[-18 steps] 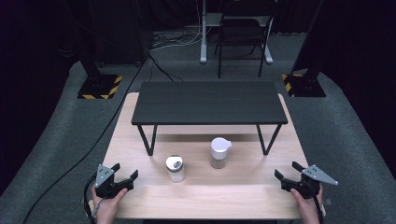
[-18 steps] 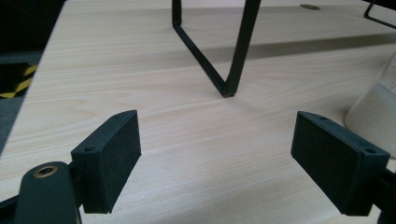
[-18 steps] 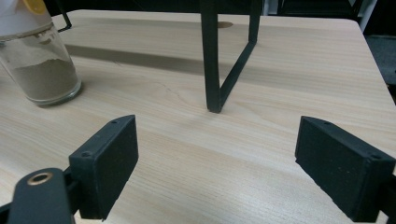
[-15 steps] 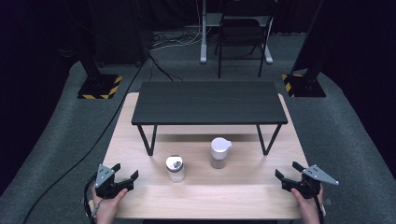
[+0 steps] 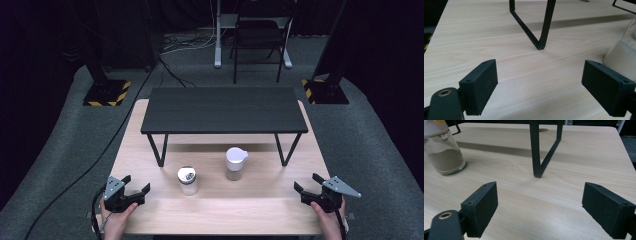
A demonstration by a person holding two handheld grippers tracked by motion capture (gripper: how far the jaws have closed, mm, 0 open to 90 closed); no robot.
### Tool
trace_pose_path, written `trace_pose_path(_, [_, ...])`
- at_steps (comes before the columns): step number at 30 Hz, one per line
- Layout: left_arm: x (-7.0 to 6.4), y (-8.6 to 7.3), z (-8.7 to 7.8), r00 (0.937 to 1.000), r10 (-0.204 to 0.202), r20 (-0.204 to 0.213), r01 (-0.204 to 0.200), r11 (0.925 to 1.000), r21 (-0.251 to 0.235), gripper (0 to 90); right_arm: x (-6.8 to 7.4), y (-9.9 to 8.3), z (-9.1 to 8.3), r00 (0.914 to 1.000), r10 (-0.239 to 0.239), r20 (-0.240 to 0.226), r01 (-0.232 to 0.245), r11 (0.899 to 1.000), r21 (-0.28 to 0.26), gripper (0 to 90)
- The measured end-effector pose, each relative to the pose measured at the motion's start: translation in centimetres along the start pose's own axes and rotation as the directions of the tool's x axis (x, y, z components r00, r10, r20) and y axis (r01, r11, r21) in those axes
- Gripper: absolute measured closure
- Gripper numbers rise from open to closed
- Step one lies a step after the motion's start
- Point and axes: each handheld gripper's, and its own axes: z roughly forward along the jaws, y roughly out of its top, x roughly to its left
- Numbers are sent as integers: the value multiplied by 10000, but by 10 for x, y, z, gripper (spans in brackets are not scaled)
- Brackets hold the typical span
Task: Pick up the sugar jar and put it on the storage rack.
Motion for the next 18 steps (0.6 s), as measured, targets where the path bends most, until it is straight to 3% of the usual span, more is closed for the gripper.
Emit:
trace_pose_path(3, [1, 0, 1, 9996, -84, 282, 85, 10000, -36, 108, 1, 0, 0, 10000, -12, -8, 12, 10000, 23, 123])
trace_pose_path(10, [-4, 3, 4, 9964, 129, 843, -114, 9998, -182, 71, 1, 1, 1, 10000, -34, -26, 34, 10000, 55, 123])
trace_pose_path(18, [-14, 9, 10, 9875, 448, 1512, -407, 9987, -297, 60, 1, 2, 2, 9999, -126, -114, 127, 9999, 115, 123])
